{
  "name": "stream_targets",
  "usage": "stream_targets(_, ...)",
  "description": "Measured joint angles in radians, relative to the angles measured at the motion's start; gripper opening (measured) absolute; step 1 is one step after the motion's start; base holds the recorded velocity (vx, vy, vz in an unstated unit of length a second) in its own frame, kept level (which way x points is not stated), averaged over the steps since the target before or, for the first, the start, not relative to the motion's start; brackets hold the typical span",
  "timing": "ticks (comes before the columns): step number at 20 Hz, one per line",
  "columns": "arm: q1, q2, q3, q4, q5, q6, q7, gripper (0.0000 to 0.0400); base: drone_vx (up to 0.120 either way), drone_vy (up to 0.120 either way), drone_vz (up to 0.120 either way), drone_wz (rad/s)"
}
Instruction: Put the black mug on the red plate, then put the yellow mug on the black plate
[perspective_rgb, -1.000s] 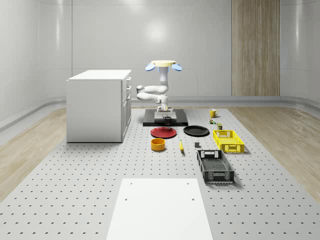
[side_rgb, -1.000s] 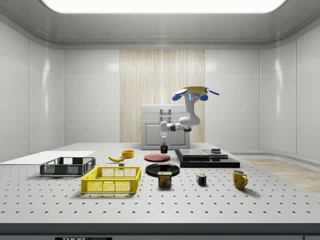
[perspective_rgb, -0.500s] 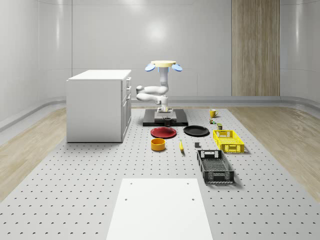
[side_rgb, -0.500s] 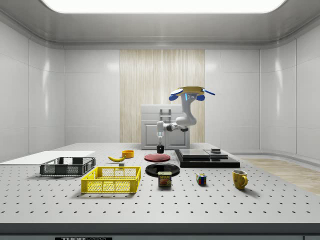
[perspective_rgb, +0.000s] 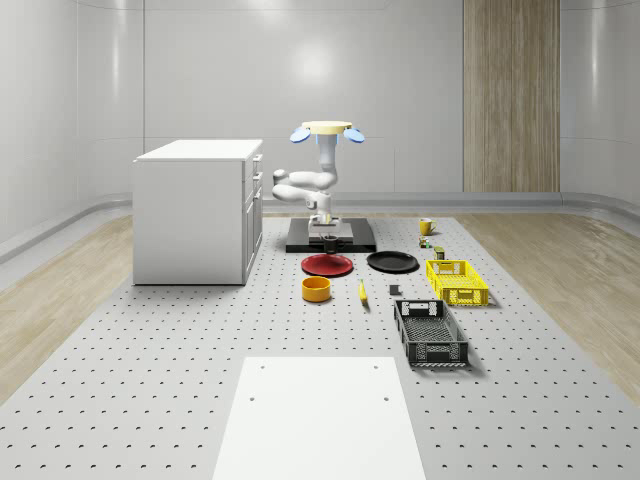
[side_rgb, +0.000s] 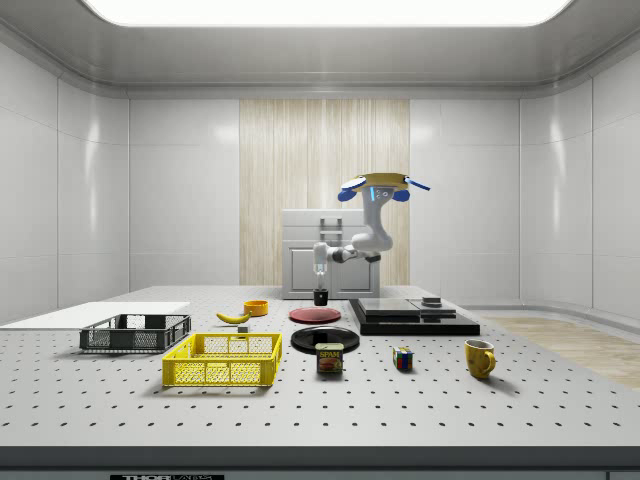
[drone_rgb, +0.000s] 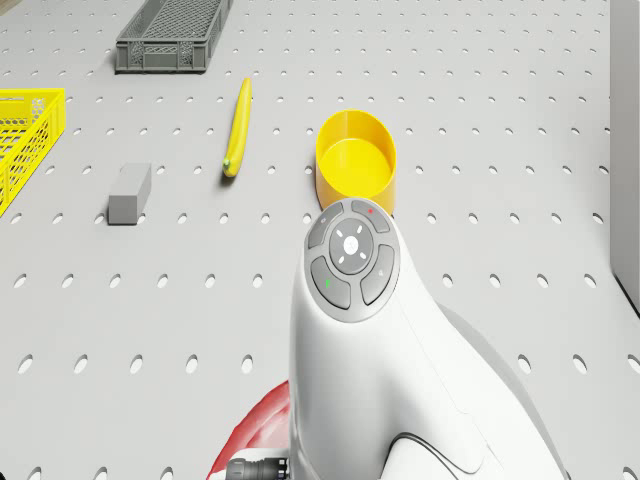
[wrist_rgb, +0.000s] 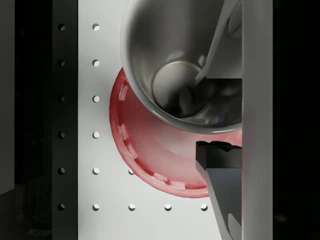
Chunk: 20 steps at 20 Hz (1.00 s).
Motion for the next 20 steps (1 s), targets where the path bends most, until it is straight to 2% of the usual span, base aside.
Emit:
stream_targets(14,-0.008,-0.005,-0.147,0.059,-0.133,0.075,-0.027,0.0110,0.000,0.000,0.000,0.000)
stream_targets(15,-0.010,-0.004,-0.155,0.063,-0.141,0.078,-0.027,0.0133,0.000,0.000,0.000,0.000)
stream_targets(16,-0.011,-0.003,-0.162,0.066,-0.147,0.081,-0.028,0.0192,0.000,0.000,0.000,0.000)
stream_targets(18,-0.013,-0.001,-0.171,0.070,-0.156,0.085,-0.029,0.0274,0.000,0.000,0.000,0.000)
stream_targets(20,-0.011,0.000,-0.167,0.068,-0.153,0.082,-0.029,0.0323,0.000,0.000,0.000,0.000)
